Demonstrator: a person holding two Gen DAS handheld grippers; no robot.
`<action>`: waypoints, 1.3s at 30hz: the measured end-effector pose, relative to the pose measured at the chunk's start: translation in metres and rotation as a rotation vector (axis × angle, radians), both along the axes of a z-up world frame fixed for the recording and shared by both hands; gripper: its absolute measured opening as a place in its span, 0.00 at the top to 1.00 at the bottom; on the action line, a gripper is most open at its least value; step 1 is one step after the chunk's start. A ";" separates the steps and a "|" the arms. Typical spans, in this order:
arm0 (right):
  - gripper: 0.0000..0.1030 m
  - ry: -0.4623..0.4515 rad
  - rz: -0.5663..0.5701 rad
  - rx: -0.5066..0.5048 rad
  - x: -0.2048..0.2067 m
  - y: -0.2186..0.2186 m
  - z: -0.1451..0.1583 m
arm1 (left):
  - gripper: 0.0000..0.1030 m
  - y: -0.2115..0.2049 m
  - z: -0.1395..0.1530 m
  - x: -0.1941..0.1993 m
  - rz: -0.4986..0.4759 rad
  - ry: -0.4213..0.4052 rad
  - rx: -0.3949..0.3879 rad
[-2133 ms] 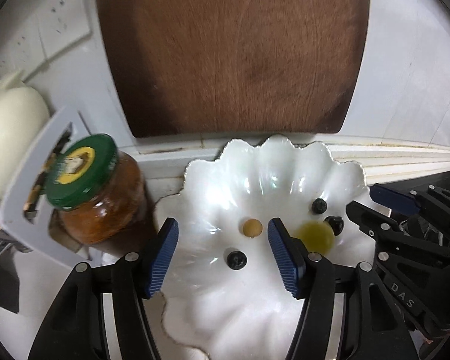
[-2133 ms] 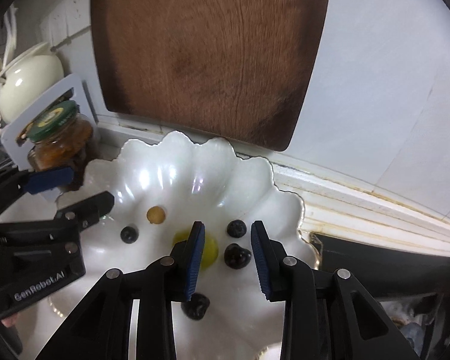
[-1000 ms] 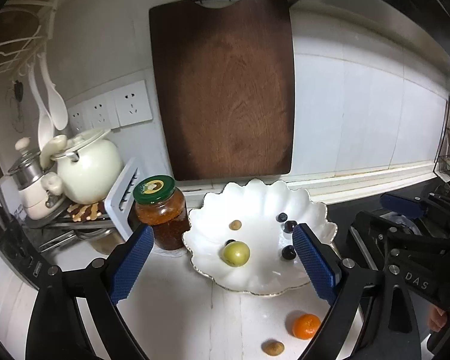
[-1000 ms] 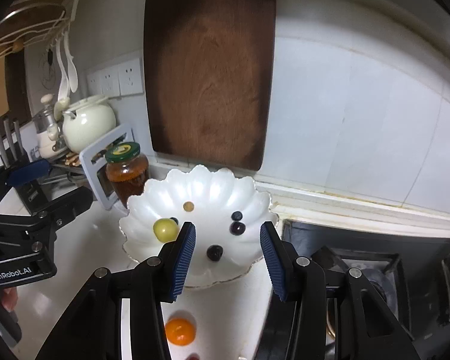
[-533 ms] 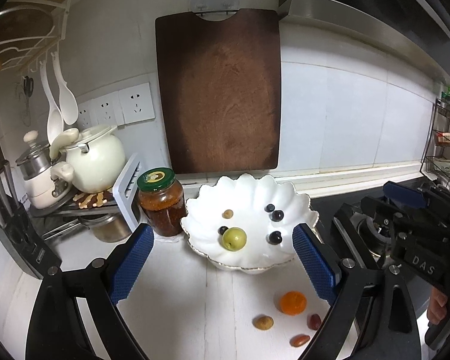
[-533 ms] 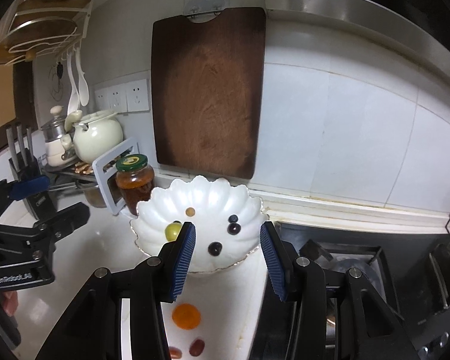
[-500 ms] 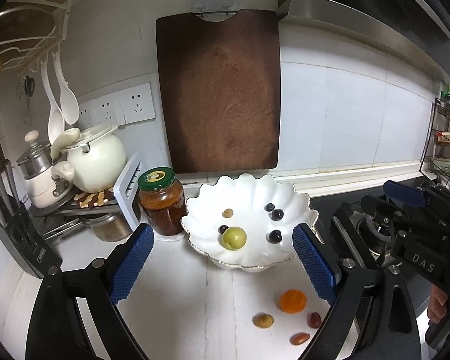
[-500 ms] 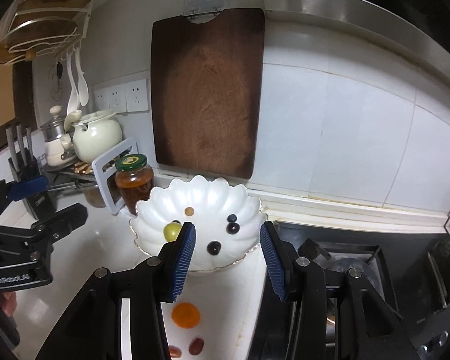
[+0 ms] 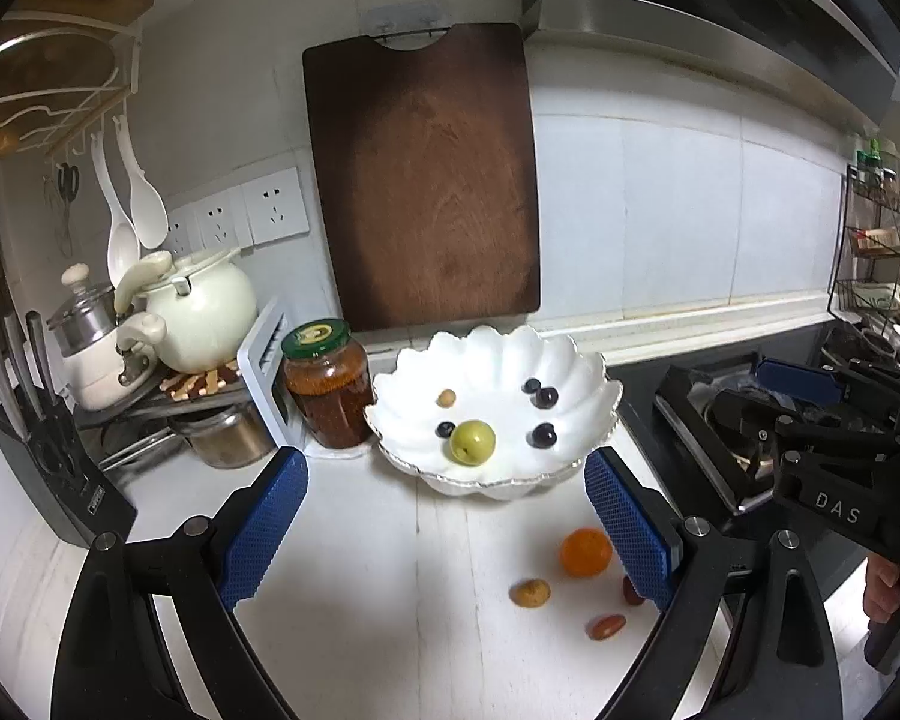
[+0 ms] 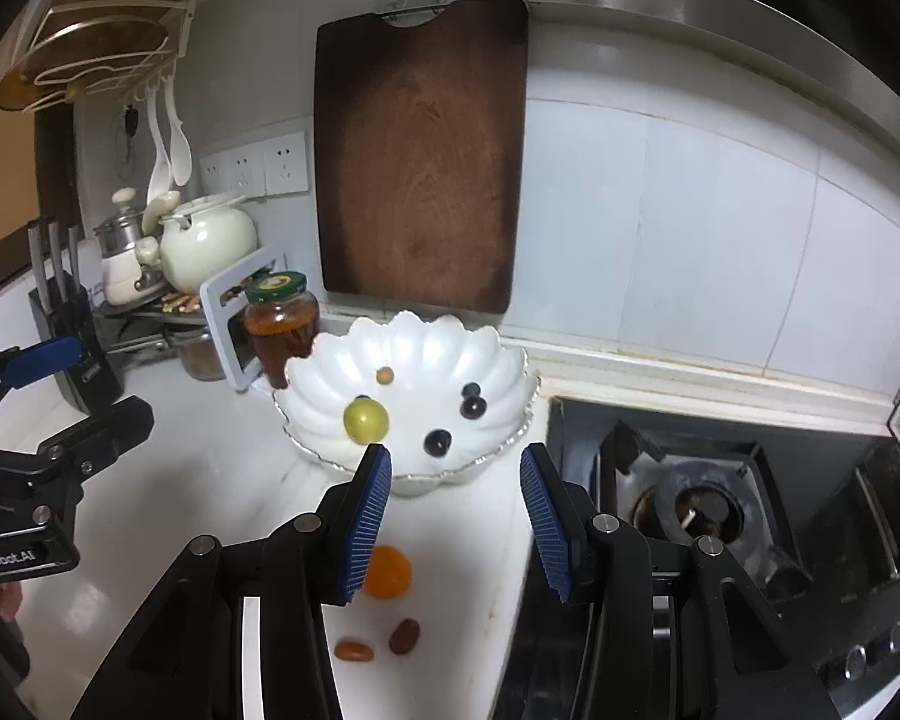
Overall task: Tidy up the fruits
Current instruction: 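Withdraw both open tools from the bowl toward the remaining fruits, then move the left tool to the small tan fruit while the right moves to a reddish-brown date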
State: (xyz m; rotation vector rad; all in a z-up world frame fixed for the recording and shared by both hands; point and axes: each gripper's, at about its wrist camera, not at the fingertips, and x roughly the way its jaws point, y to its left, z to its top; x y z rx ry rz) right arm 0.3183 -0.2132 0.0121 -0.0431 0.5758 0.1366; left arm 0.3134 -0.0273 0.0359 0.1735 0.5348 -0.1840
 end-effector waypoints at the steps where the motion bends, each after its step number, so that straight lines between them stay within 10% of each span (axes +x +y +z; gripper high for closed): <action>1: 0.55 0.000 -0.001 -0.001 -0.002 0.000 -0.002 | 0.08 0.000 -0.002 -0.001 -0.003 0.002 0.002; 39: 0.55 0.277 0.038 0.008 -0.011 0.009 -0.103 | 0.13 -0.014 -0.111 0.006 -0.103 0.193 0.042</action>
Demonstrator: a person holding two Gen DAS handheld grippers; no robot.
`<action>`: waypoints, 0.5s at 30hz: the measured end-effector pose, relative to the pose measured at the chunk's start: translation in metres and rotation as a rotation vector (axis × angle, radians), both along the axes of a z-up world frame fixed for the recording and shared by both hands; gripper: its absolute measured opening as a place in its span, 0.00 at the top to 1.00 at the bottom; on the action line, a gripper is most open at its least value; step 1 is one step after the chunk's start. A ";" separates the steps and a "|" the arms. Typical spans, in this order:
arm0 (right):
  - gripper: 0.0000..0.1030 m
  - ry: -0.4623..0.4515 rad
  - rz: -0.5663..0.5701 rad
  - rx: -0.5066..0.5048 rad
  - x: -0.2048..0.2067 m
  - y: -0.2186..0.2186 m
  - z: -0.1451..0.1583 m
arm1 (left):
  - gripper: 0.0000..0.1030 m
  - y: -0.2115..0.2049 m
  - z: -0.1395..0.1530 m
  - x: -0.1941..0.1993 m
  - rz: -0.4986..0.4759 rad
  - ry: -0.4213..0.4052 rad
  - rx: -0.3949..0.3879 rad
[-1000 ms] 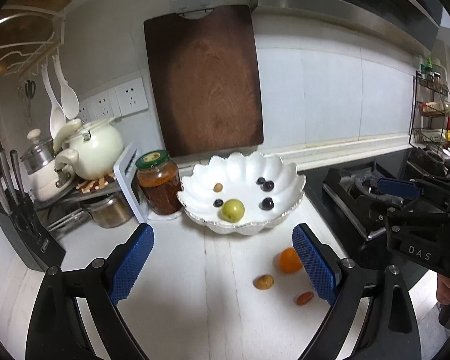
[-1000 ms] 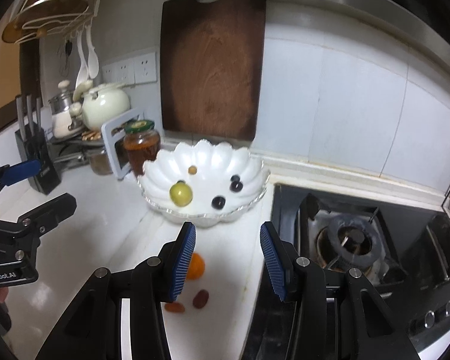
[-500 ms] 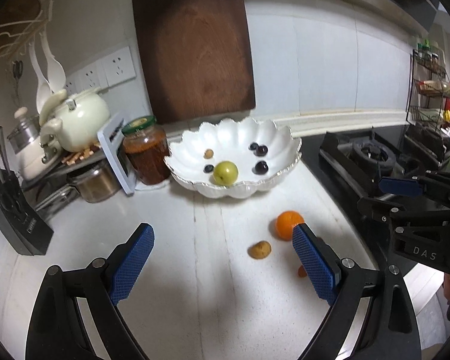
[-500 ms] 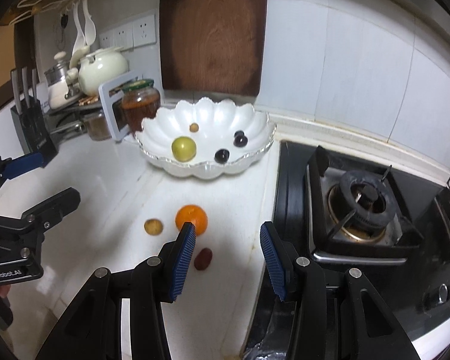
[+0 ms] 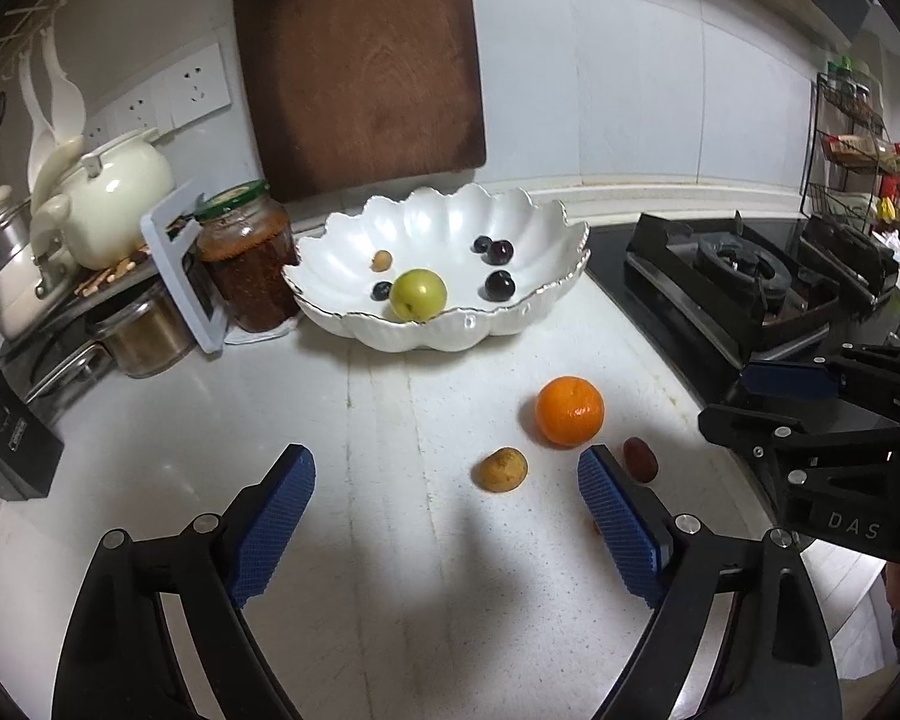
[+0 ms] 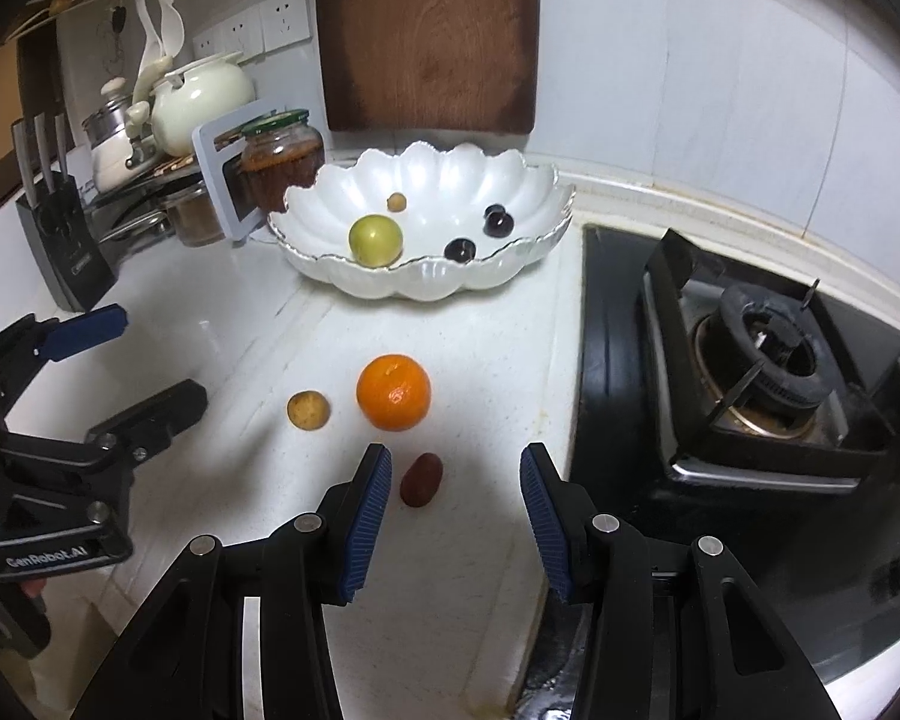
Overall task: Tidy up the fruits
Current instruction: 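Move the left tool to the small tan fruit while the right moves to a reddish-brown date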
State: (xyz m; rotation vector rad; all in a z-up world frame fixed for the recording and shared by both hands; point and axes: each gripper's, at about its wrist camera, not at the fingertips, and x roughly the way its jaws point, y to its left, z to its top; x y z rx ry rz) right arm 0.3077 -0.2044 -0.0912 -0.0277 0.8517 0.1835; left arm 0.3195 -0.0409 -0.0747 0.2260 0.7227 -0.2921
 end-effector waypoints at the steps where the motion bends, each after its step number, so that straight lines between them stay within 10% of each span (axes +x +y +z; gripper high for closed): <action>1: 0.55 0.011 0.006 0.001 0.002 0.001 -0.003 | 0.13 -0.001 -0.002 0.002 -0.004 0.004 0.000; 15: 0.55 0.103 0.024 0.047 0.026 0.006 -0.033 | 0.23 -0.012 -0.039 0.029 -0.037 0.121 -0.007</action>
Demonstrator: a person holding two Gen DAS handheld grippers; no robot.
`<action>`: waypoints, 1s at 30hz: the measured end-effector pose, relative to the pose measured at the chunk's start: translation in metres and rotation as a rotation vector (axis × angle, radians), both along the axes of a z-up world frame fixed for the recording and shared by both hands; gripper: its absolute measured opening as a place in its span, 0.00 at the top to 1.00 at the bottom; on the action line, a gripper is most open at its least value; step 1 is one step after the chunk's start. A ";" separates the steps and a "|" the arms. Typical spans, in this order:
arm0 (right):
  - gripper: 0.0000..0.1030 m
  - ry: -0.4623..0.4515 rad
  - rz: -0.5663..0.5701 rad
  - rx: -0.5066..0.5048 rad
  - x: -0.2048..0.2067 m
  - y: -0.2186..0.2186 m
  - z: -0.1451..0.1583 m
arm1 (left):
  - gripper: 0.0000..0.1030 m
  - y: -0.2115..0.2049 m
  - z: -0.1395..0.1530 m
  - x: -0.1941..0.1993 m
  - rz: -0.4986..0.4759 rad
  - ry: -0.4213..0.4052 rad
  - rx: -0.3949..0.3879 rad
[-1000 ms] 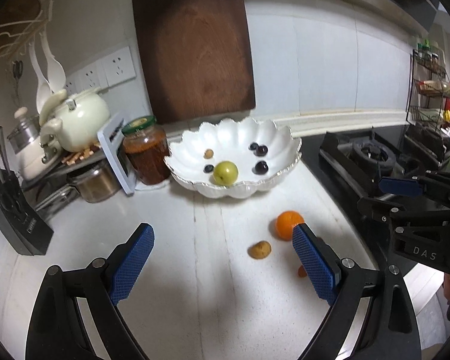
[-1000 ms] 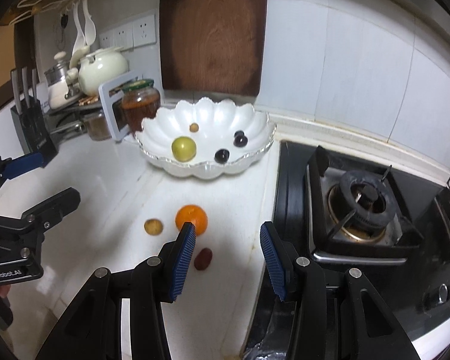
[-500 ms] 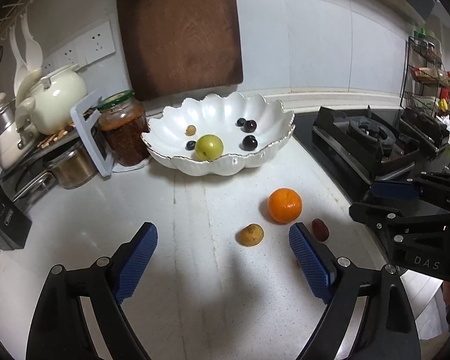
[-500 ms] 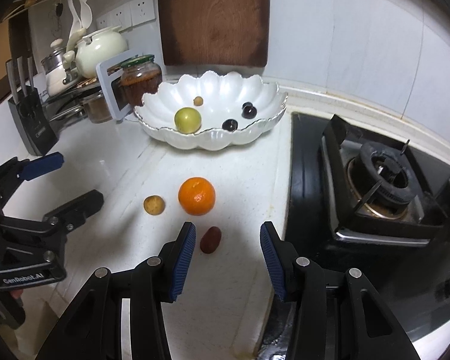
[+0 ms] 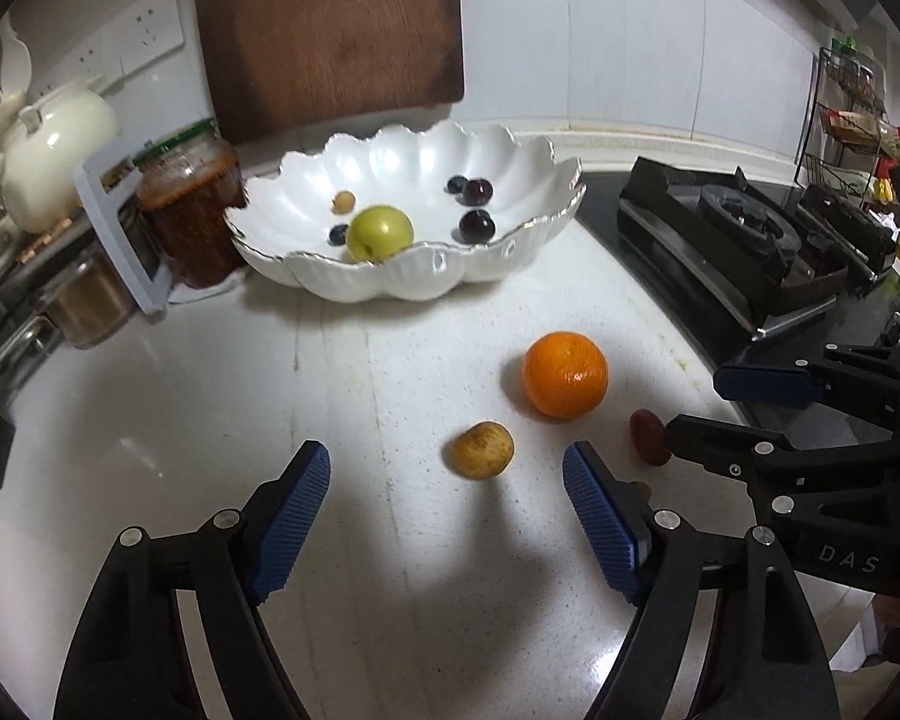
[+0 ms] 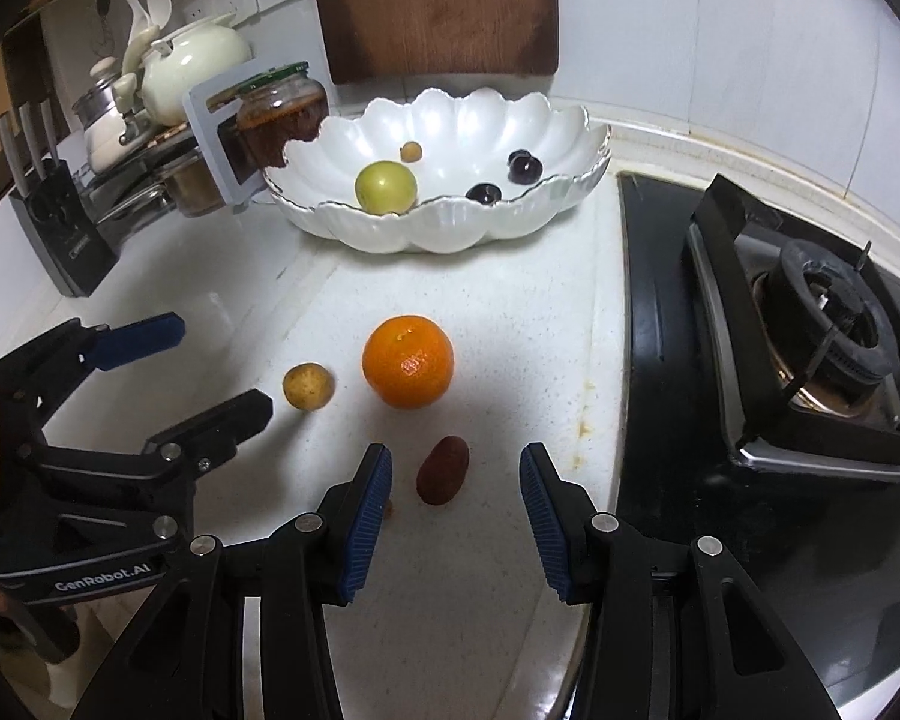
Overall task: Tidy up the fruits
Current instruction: 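Move the left tool to the small tan fruit while the right moves to a reddish-brown date, then grasp the tan fruit with the left tool while the right grasps the date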
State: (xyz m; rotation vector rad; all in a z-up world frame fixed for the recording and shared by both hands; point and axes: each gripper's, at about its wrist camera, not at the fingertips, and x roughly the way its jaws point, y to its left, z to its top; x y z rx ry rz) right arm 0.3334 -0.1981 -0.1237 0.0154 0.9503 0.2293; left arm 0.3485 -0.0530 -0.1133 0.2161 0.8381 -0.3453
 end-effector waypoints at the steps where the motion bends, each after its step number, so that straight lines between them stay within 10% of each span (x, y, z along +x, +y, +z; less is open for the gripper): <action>1: 0.56 0.007 -0.001 0.004 0.001 0.000 -0.002 | 0.23 -0.001 -0.002 0.001 -0.004 0.007 0.001; 20: 0.69 0.070 -0.009 0.031 0.015 0.003 -0.024 | 0.43 -0.010 -0.032 0.027 -0.019 0.100 -0.051; 30: 0.79 0.097 0.058 0.044 0.021 0.006 -0.029 | 0.70 -0.016 -0.039 0.033 0.002 0.139 -0.038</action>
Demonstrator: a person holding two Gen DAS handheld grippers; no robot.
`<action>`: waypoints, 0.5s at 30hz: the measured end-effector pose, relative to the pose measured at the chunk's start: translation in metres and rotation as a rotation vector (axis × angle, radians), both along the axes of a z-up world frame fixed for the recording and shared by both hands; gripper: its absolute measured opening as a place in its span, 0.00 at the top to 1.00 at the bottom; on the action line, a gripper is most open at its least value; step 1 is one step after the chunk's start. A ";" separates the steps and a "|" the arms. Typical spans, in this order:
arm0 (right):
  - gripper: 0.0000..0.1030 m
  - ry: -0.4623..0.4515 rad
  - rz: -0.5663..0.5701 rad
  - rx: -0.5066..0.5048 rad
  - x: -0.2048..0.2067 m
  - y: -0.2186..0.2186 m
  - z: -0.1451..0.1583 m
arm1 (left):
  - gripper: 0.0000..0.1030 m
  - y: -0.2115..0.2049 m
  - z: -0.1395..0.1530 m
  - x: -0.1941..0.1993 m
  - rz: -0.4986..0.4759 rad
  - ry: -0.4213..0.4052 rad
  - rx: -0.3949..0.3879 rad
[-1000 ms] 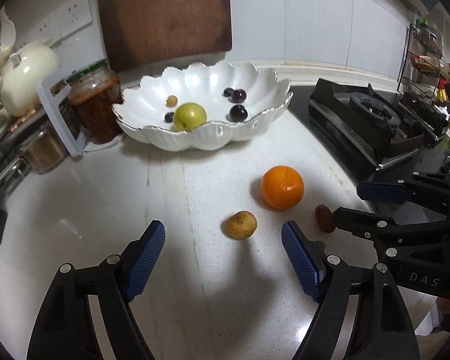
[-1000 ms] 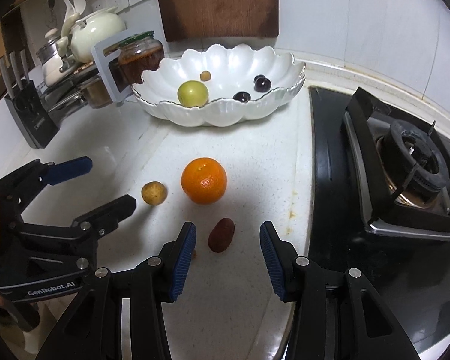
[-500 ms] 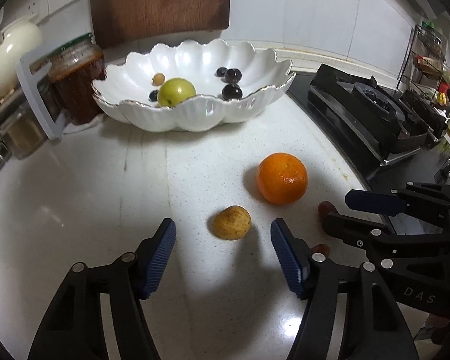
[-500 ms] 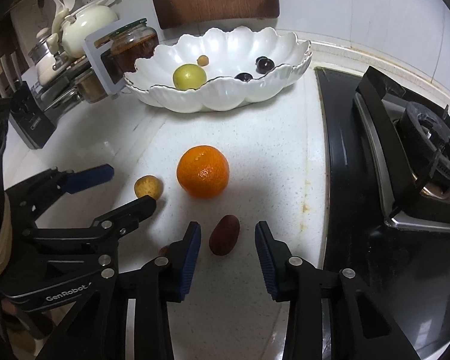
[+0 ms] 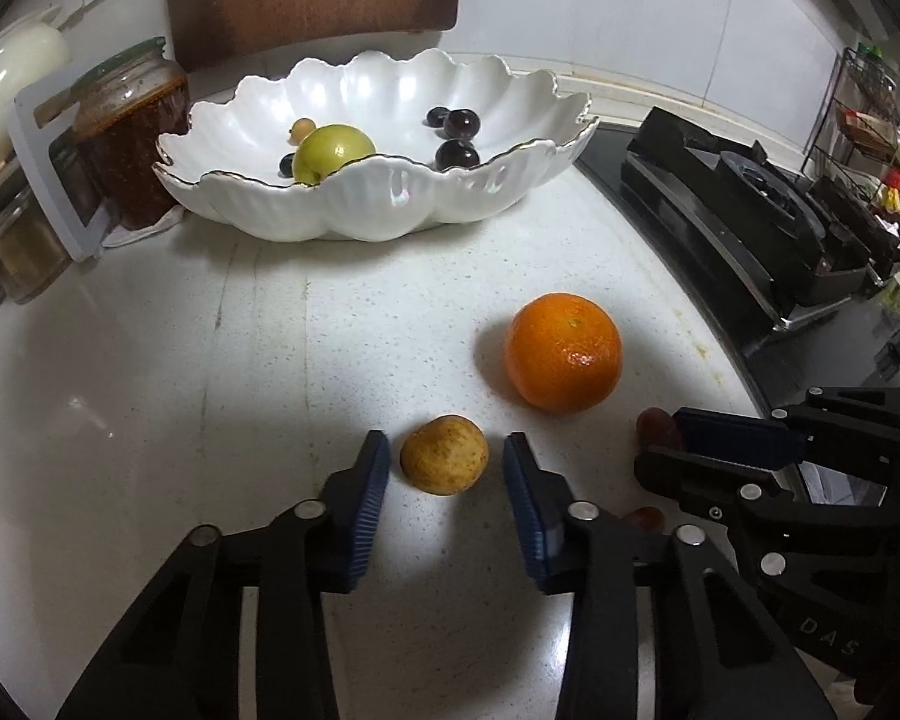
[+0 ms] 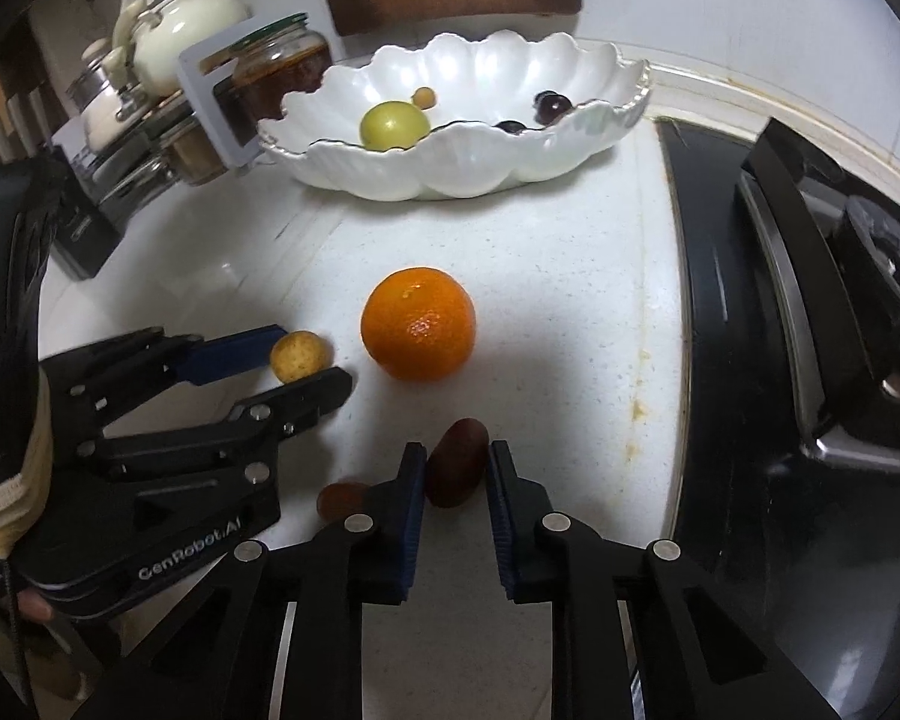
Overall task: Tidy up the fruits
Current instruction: 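Grasp the tan fruit with the left tool while the right grasps the date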
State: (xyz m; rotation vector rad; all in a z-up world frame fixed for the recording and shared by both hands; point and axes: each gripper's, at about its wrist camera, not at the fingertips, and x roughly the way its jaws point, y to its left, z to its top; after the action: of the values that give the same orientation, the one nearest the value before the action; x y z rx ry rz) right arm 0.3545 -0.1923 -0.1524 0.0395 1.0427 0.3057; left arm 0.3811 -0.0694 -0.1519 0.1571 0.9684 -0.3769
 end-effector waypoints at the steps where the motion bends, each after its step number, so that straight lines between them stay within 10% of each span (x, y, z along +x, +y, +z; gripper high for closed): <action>1: 0.80 -0.001 0.009 0.003 0.000 0.000 0.000 | 0.72 0.000 0.000 0.000 0.007 0.000 0.006; 15: 0.82 -0.022 0.053 0.060 -0.006 -0.018 0.008 | 0.73 -0.008 0.018 -0.019 0.106 -0.030 0.000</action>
State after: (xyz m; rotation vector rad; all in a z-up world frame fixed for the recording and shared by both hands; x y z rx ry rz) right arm 0.3487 -0.2108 -0.1442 0.0619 1.0142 0.3850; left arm 0.3624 -0.0771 -0.1341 0.1102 0.9433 -0.2762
